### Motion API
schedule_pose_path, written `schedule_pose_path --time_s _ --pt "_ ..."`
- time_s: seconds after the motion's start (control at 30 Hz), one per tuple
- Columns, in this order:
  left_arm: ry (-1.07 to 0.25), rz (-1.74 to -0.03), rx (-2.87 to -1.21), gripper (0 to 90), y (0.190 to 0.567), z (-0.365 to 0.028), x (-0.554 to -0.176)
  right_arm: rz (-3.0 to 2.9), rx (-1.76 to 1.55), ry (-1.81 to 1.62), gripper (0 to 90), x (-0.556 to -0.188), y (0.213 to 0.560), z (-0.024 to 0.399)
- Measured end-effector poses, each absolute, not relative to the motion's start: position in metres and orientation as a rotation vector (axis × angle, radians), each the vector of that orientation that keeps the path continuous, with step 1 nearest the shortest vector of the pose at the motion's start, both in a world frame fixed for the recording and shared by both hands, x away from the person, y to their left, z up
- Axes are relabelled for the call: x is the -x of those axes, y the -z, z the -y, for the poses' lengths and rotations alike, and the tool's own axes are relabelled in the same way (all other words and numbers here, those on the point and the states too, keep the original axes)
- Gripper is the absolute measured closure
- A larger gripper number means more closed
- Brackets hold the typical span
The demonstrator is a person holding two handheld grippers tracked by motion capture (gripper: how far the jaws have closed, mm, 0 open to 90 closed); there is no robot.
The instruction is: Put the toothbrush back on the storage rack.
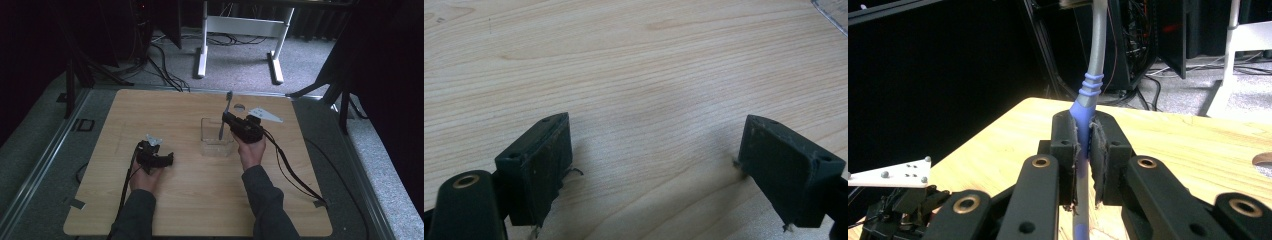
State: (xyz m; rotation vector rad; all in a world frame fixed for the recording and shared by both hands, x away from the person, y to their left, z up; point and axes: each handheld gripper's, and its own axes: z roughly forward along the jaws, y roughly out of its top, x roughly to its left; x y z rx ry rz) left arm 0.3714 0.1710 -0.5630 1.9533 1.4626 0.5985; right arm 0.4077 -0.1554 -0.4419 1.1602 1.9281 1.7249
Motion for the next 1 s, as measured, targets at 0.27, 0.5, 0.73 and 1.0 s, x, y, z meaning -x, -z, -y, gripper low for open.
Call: schedule_pose_path --time_s 0.27,0.5,0.73,1.0 --pt "-0.598 -1.463 -1.955 14.4 0.563 -0.171 -0.371 -1.938 -1.173 -1.706 81.1 -0.409 0.446 0.153" --pt "-0.598 -1.463 -1.954 14.4 0.563 -0.171 -0.371 -1.968 -1.178 -1.671 80.9 -0.410 0.452 0.151" --pt "-0.598 -1.463 -1.954 14.4 0.563 -0.171 -0.371 -1.988 -1.175 -1.638 80.7 -0.411 0.456 0.149" --pt "-0.598 -1.463 -1.954 14.4 0.563 -0.171 -0.371 -2.011 -1.180 -1.615 80.6 -0.411 0.463 0.146"
